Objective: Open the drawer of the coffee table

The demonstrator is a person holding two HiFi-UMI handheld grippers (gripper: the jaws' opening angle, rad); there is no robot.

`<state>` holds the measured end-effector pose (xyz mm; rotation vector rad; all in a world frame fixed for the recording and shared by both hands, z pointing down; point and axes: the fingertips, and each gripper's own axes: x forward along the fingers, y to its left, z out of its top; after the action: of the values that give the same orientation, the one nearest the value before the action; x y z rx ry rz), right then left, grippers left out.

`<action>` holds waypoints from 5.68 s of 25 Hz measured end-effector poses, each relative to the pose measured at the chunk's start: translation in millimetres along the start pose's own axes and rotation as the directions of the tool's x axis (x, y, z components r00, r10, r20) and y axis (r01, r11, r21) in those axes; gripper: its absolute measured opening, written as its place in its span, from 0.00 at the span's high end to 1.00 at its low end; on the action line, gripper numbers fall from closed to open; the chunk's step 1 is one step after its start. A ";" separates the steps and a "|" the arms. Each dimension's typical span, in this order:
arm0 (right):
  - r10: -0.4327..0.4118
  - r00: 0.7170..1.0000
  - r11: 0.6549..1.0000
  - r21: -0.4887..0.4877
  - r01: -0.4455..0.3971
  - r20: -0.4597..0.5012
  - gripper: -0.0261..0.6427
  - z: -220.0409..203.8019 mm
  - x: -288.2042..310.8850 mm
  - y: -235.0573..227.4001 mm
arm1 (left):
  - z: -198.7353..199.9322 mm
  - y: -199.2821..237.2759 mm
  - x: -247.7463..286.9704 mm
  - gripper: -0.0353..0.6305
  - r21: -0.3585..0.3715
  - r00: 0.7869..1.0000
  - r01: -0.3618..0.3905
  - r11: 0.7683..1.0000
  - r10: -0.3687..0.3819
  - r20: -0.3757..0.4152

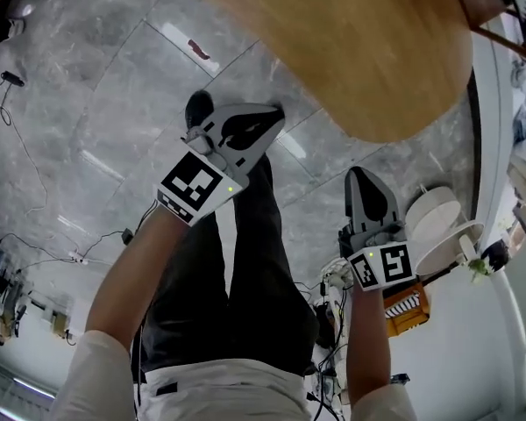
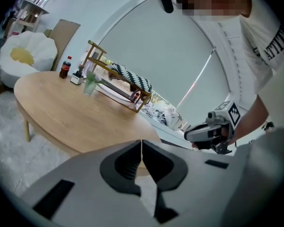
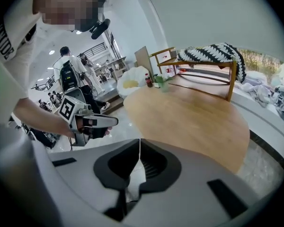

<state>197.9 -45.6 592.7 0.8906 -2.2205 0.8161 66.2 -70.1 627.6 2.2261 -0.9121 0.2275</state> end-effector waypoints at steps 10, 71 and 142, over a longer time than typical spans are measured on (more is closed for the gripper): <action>0.065 0.997 0.998 -0.020 -0.066 -0.048 0.93 -25.2 59.2 -1.4 | -79.3 56.2 50.1 0.91 -0.161 1.000 0.024 0.987 -0.023 0.010; 0.144 0.981 0.985 0.117 -0.129 -0.129 0.93 -126.0 163.3 -3.5 | -187.7 111.9 197.4 0.40 -0.346 0.780 0.621 0.703 -0.598 0.185; 0.155 0.980 0.967 0.221 -0.125 -0.125 0.93 -230.0 159.8 68.4 | -303.8 79.5 85.8 0.41 -0.420 0.703 0.654 0.629 -0.711 0.030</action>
<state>121.0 99.5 829.7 0.7526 -2.1172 1.1651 106.0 47.9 928.4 1.9628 0.0369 -0.1598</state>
